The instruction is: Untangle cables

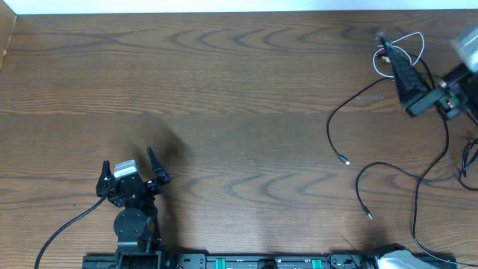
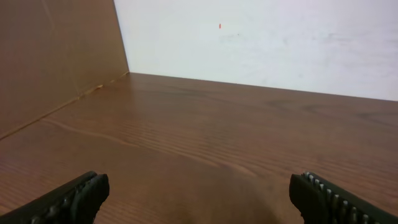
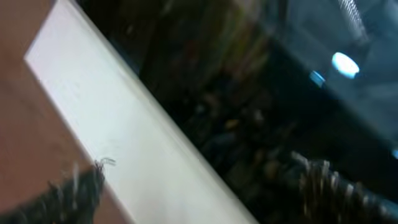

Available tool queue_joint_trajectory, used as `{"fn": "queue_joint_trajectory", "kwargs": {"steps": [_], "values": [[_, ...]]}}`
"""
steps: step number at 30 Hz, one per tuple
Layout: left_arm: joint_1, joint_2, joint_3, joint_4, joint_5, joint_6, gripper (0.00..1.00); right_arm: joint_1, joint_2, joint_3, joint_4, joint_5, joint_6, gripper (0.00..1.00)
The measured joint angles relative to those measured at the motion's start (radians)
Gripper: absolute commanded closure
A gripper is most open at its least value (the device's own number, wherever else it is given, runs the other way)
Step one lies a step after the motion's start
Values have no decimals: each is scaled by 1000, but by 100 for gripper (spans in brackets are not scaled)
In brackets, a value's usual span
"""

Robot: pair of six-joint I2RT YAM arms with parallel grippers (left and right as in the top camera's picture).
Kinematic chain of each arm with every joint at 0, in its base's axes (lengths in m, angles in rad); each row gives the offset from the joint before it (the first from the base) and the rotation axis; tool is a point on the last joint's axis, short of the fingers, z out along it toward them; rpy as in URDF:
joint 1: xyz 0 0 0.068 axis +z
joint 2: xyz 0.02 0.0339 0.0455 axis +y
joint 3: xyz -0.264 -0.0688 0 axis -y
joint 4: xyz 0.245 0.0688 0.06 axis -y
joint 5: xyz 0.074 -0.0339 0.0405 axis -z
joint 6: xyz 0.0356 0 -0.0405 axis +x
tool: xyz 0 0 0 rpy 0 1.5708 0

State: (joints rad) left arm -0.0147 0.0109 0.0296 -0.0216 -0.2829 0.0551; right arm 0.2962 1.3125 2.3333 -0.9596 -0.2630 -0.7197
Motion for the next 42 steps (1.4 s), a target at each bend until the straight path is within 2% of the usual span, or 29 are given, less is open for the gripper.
{"fn": "queue_joint_trajectory", "kwargs": {"steps": [1, 2, 5, 10, 14, 17, 23, 29, 33, 42], "values": [[0, 0, 0, 0, 0, 0, 2, 0, -18, -57, 58, -14, -8, 1], [0, 0, 0, 0, 0, 0, 2, 0, -61, -193, 176, -34, -22, 1], [0, 0, 0, 0, 0, 0, 2, 0, -131, -457, 338, -64, -33, 1], [0, 0, 0, 0, 0, 0, 2, 0, -293, -1009, 671, -121, -49, 1], [0, 0, 0, 0, 1, 0, 2, 0, -465, -1299, 877, -148, -52, 1], [0, 0, 0, 0, 1, 0, 2, 0, -616, -1483, 970, -164, -52, 1], [0, -1, 0, 0, 1, 0, 2, -89, -855, -1712, 979, -208, -53, 1], [0, -1, 0, 0, 1, 0, 2, -285, -1136, -1870, 845, -219, -79, 1], [0, 0, 0, 0, 0, 0, 2, -346, -1265, -1976, 809, -221, -125, 1], [0, 0, 0, 0, 1, 0, 2, -350, -1298, -2158, 846, -241, -220, 1]]}}
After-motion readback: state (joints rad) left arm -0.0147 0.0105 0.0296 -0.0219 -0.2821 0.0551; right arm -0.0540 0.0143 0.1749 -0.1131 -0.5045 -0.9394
